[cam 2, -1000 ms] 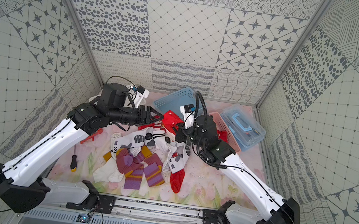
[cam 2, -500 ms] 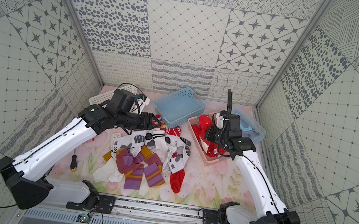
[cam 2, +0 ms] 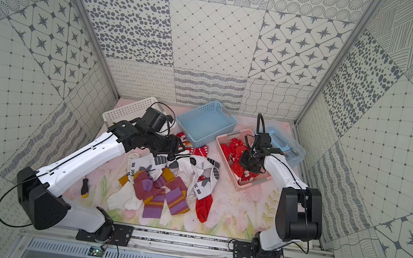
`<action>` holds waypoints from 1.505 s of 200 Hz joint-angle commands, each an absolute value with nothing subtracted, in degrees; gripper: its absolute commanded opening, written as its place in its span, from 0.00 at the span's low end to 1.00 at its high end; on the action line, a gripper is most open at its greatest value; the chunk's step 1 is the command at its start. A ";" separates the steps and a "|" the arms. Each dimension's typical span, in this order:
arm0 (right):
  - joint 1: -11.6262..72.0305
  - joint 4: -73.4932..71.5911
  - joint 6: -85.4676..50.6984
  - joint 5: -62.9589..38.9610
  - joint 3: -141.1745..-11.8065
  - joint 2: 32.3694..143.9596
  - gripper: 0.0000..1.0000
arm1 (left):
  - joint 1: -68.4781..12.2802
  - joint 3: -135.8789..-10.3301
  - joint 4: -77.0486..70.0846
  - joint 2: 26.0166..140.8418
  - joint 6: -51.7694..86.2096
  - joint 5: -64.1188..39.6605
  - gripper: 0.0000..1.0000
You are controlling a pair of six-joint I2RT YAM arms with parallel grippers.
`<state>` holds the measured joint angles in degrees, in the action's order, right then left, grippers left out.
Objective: Sort the socks into the basket by color
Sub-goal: Place the sock in the bin, then pick up the sock from the center of the board.
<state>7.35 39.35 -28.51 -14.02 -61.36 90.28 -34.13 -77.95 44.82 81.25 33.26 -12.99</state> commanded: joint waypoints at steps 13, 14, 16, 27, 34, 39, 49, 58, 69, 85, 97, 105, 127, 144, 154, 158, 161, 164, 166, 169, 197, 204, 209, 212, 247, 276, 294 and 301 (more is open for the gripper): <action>7.03 37.85 -28.59 -11.08 -60.51 92.15 0.21 | -33.37 -77.36 46.64 83.88 30.24 -8.66 0.67; 7.03 37.86 -28.58 -11.08 -60.53 92.17 0.22 | -33.34 -77.40 46.61 84.00 30.24 -8.68 0.67; 7.03 37.94 -28.57 -11.07 -60.53 92.19 0.23 | -33.38 -77.47 46.55 84.13 30.17 -8.70 0.67; 7.03 38.09 -28.37 -10.98 -60.51 91.82 0.29 | -33.44 -77.68 46.20 85.11 30.06 -9.03 0.67; 7.04 38.21 -28.45 -10.87 -60.40 91.27 0.37 | -33.40 -77.73 45.98 85.83 29.97 -9.35 0.67; 7.03 38.35 -28.39 -10.61 -60.53 90.66 0.44 | -33.38 -77.75 45.82 86.34 29.89 -9.56 0.67; 7.12 38.96 -27.94 -10.45 -60.87 89.50 0.56 | -33.44 -77.78 45.64 87.30 29.73 -9.95 0.67; 7.28 40.03 -27.45 -10.63 -61.56 88.39 0.64 | -33.49 -77.73 45.37 88.29 29.62 -10.32 0.68; 7.62 41.11 -26.95 -10.59 -62.40 86.66 0.72 | -33.75 -77.78 45.13 89.34 29.47 -10.82 0.68; 8.20 42.78 -26.54 -10.65 -63.48 83.94 0.84 | -34.14 -77.83 44.65 90.85 29.36 -11.22 0.68; 8.97 44.23 -26.40 -10.30 -64.57 82.07 0.95 | -34.49 -77.76 44.48 92.02 29.36 -11.59 0.69; 9.50 45.63 -26.29 -9.78 -65.39 81.16 0.98 | -34.69 -77.76 44.47 92.88 29.43 -11.89 0.69; 11.57 49.16 -25.78 -8.10 -68.30 79.39 0.98 | -35.45 -77.69 44.08 95.10 29.71 -12.32 0.69; 14.07 51.27 -25.07 -6.15 -70.76 78.54 0.98 | -36.25 -77.92 43.48 96.77 29.79 -12.23 0.70; 15.37 51.95 -25.09 -5.93 -71.93 78.25 0.98 | -36.54 -77.96 42.92 97.69 29.96 -12.22 0.70; 15.86 52.03 -25.13 -6.13 -72.25 78.10 0.98 | -36.73 -78.01 42.74 98.16 30.05 -12.21 0.70; 16.18 51.91 -25.14 -6.25 -72.43 78.00 0.98 | -36.74 -78.11 42.65 98.42 30.12 -12.29 0.70; 16.51 51.89 -25.21 -6.50 -72.64 77.90 0.98 | -36.82 -78.13 42.49 98.70 30.19 -12.25 0.70; 16.74 51.86 -25.22 -6.61 -72.83 77.81 0.98 | -36.82 -78.07 42.37 98.88 30.22 -12.27 0.70; 17.12 51.86 -25.22 -6.72 -72.97 77.75 0.98 | -36.90 -78.18 42.22 99.12 30.31 -12.23 0.70; 20.78 50.56 -25.05 -7.58 -74.47 77.93 0.98 | -37.05 -78.56 41.88 101.75 30.56 -10.47 0.69; 21.51 50.12 -25.05 -8.03 -74.66 78.23 0.98 | -37.04 -78.66 41.69 102.35 30.52 -10.01 0.68; 22.04 49.68 -25.05 -8.40 -74.72 78.43 0.98 | -37.05 -78.63 41.46 102.70 30.50 -9.75 0.68; 22.30 49.45 -25.05 -8.63 -74.71 78.57 0.98 | -36.99 -78.54 41.29 102.90 30.50 -9.56 0.68; 25.78 47.04 -25.22 -10.32 -75.23 79.87 0.98 | -37.11 -77.92 39.69 104.44 30.36 -8.49 0.58; 28.54 45.17 -25.21 -12.44 -75.48 81.19 0.95 | -37.06 -76.99 38.62 104.14 30.59 -7.28 0.31; 30.24 43.79 -25.14 -13.70 -75.67 82.18 0.94 | -37.17 -76.64 37.99 103.77 30.50 -6.80 0.11; 30.69 43.15 -25.18 -14.31 -75.67 82.54 0.94 | -37.16 -76.55 37.73 103.64 30.41 -6.80 0.04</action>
<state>29.04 47.16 -26.11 -11.68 -73.60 81.25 -36.40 -77.14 40.01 104.07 31.42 -9.52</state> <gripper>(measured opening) 0.945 0.152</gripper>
